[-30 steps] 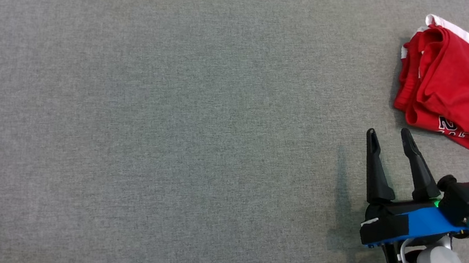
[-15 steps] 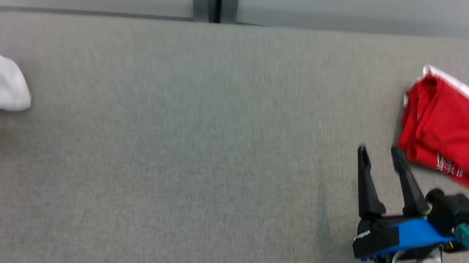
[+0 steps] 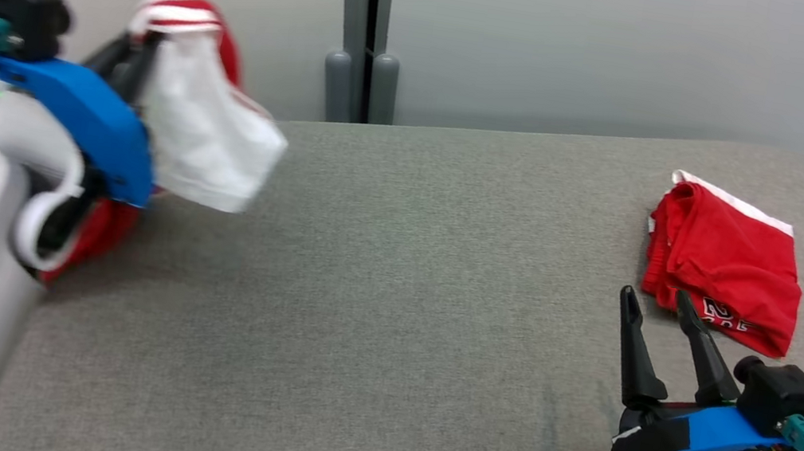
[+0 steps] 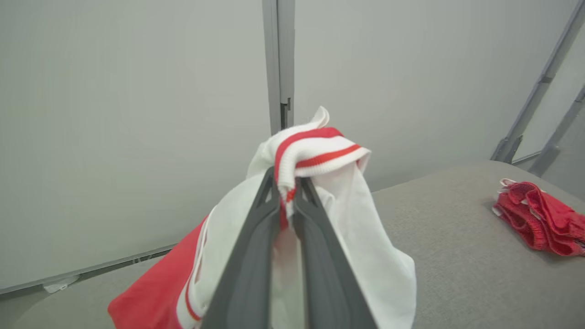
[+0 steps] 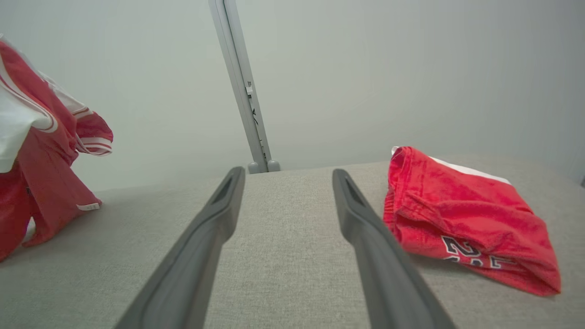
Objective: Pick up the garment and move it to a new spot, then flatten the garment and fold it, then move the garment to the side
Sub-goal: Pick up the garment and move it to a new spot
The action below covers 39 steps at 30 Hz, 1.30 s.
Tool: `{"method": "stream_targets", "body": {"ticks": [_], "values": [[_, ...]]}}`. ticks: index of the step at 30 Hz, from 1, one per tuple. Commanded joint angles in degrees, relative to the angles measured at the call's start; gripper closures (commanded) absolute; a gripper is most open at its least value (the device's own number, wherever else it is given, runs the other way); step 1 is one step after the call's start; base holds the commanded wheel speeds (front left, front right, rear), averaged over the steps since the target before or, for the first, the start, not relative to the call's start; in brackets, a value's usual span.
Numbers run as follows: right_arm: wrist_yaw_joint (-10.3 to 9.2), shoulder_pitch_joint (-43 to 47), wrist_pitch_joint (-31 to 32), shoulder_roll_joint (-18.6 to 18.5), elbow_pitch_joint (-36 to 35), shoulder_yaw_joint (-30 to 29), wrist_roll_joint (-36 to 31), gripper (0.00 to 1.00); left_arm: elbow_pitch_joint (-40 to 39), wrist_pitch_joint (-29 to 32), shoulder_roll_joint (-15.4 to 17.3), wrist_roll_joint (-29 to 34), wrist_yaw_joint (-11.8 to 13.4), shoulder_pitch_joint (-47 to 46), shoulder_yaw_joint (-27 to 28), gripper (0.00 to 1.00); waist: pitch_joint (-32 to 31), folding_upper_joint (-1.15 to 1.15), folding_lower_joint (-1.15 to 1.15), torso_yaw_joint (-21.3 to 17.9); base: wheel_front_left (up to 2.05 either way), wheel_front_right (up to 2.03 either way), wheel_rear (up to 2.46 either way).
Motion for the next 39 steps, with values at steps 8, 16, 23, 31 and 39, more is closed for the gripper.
{"method": "stream_targets", "body": {"ticks": [8, 16, 23, 31, 39], "values": [[0.01, 1.19, -0.19, -1.3, -0.71, -2.15, -0.41, 0.0, -8.53, -5.57, -13.62, -0.92, 1.94, 7.59, -6.5, 1.0, 0.52, 0.0, 0.01, -3.48, 0.0, 0.0, 0.0], [0.01, 0.19, -0.17, -1.34, 0.01, -1.24, -0.48, 0.0, 6.46, -10.94, -21.86, 2.18, 1.77, 9.13, -17.37, 0.0, 1.77, 0.0, 0.01, -5.62, 0.0, 0.0, 0.0], [0.01, 1.35, -0.18, -1.77, 0.53, -1.86, -0.37, 0.0, 10.47, -15.77, -22.3, -1.55, 0.87, 8.0, -22.95, 0.0, 1.21, 0.0, 0.01, -4.3, 0.0, 0.0, 0.0], [0.01, 3.5, -0.18, -1.56, -0.35, -2.5, -0.79, 0.0, 7.65, -24.43, -18.91, -2.18, 4.63, 10.92, -18.81, 0.0, -1.19, 0.0, 0.01, -0.41, 0.0, 0.0, 0.0], [0.01, 4.76, -0.18, -1.11, -0.75, -2.11, -0.16, 0.0, -4.25, -26.14, -10.42, 0.85, 13.27, 21.79, -5.6, 0.0, -1.67, 0.0, 0.01, 1.53, 0.0, 0.0, 0.0]]}}
